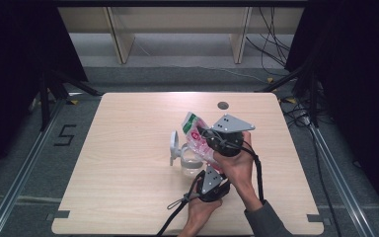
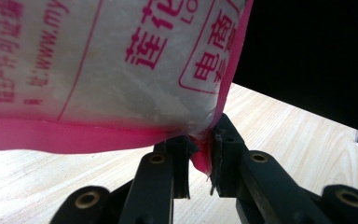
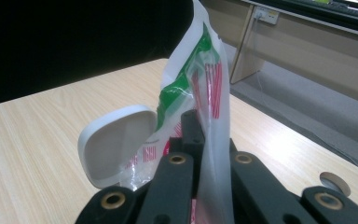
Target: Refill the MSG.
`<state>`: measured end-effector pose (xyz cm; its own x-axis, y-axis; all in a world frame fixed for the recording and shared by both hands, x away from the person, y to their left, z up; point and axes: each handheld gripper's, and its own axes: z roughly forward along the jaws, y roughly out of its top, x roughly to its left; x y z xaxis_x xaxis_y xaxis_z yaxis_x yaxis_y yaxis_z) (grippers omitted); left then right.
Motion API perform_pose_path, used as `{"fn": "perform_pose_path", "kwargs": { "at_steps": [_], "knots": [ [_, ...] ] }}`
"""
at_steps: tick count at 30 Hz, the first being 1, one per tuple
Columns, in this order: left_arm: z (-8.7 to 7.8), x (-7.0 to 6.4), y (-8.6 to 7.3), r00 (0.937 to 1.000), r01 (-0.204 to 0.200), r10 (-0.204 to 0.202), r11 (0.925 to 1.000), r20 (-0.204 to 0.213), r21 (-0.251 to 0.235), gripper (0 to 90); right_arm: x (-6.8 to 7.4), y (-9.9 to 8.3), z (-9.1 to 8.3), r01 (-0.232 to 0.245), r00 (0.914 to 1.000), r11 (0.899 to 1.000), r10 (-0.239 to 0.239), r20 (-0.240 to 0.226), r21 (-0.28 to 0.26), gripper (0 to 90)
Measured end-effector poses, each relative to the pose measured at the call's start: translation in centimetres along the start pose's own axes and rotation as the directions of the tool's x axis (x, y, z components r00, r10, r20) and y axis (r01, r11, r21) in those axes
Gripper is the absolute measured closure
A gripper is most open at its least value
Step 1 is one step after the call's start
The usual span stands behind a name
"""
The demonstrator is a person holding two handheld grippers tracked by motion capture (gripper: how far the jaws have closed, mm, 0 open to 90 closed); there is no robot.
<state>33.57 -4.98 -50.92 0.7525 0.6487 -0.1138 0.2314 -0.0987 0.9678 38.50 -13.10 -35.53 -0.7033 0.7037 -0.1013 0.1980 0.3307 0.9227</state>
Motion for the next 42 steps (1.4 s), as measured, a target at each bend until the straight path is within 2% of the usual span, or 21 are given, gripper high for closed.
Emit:
{"fn": "perform_pose_path", "kwargs": {
  "at_steps": [1, 8, 11, 12, 15, 16, 17, 21, 26, 29, 30, 31, 36, 38, 42],
  "knots": [
    [0.04, -0.01, -0.02, 1.0, 0.001, -0.001, 1.0, 0.0, -0.003, 79.1, -0.1, 0.03, 0.01, 0.015, 0.9999, 1.0, -0.015, -0.005, 0.001, 90.0],
    [0.03, -0.04, 0.1, 1.0, -0.001, 0.001, 0.9999, 0.0, -0.011, 79.1, 0.21, 0.22, 0.07, 0.028, 0.9996, 1.0, -0.028, -0.004, 0.005, 90.0],
    [0.16, 0.04, 0.07, 1.0, 0.008, -0.008, 0.9999, 0.006, -0.012, 79.1, 0.16, 0.22, 0.14, 0.023, 0.9997, 1.0, -0.022, -0.014, 0.012, 90.0],
    [0.16, 0.0, 0.08, 1.0, 0.007, -0.007, 0.9999, 0.003, -0.013, 79.1, 0.11, 0.21, 0.22, 0.033, 0.9994, 0.999, -0.033, -0.008, 0.005, 90.0],
    [0.16, 0.04, 0.14, 1.0, 0.003, -0.003, 0.9999, 0.0, -0.011, 79.0, 0.26, 0.24, 0.24, 0.019, 0.9998, 1.0, -0.019, -0.004, 0.012, 90.0],
    [0.19, 0.12, 0.16, 0.9999, 0.004, -0.004, 0.9999, 0.01, -0.012, 79.1, 0.29, 0.27, 0.29, 0.028, 0.9996, 1.0, -0.028, 0.0, 0.002, 90.0],
    [0.2, 0.11, 0.18, 1.0, 0.003, -0.003, 0.9999, 0.008, -0.011, 79.1, 0.38, 0.29, 0.2, 0.019, 0.9998, 1.0, -0.019, -0.007, 0.014, 90.0],
    [0.25, 0.06, 0.26, 0.9999, 0.009, -0.009, 0.9998, 0.005, -0.016, 79.1, 0.25, 0.38, 0.27, 0.038, 0.9993, 0.999, -0.038, -0.002, 0.008, 90.0],
    [0.33, 0.01, 0.37, 1.0, 0.006, -0.006, 0.9998, 0.006, -0.02, 79.0, 0.3, 0.52, 0.19, 0.034, 0.9994, 0.999, -0.034, -0.012, 0.021, 90.0],
    [0.41, 0.05, 0.35, 0.9999, 0.008, -0.008, 0.9997, 0.012, -0.022, 79.0, 0.24, 0.52, 0.3, 0.039, 0.9992, 0.999, -0.039, -0.003, 0.012, 90.0],
    [0.45, 0.04, 0.33, 0.9999, 0.008, -0.008, 0.9997, 0.014, -0.023, 79.0, 0.06, 0.55, 0.36, 0.062, 0.9981, 0.998, -0.062, 0.002, 0.004, 90.0],
    [0.47, 0.03, 0.33, 0.9998, 0.015, -0.015, 0.9996, 0.01, -0.024, 79.0, 0.19, 0.53, 0.34, 0.038, 0.9993, 0.999, -0.038, -0.006, 0.02, 90.0],
    [0.69, 0.01, 0.36, 0.9997, 0.021, -0.021, 0.9994, 0.012, -0.028, 79.0, 0.17, 0.51, 0.5, 0.04, 0.9992, 0.999, -0.04, -0.008, 0.023, 90.0],
    [0.71, 0.03, 0.39, 0.9996, 0.024, -0.024, 0.9994, 0.013, -0.026, 79.0, 0.1, 0.51, 0.58, 0.055, 0.9985, 0.998, -0.055, -0.006, 0.014, 90.0],
    [0.69, 0.05, 0.41, 0.9997, 0.024, -0.024, 0.9994, 0.011, -0.025, 79.0, 0.16, 0.55, 0.54, 0.042, 0.9991, 0.999, -0.042, -0.009, 0.023, 90.0]
  ]
}}
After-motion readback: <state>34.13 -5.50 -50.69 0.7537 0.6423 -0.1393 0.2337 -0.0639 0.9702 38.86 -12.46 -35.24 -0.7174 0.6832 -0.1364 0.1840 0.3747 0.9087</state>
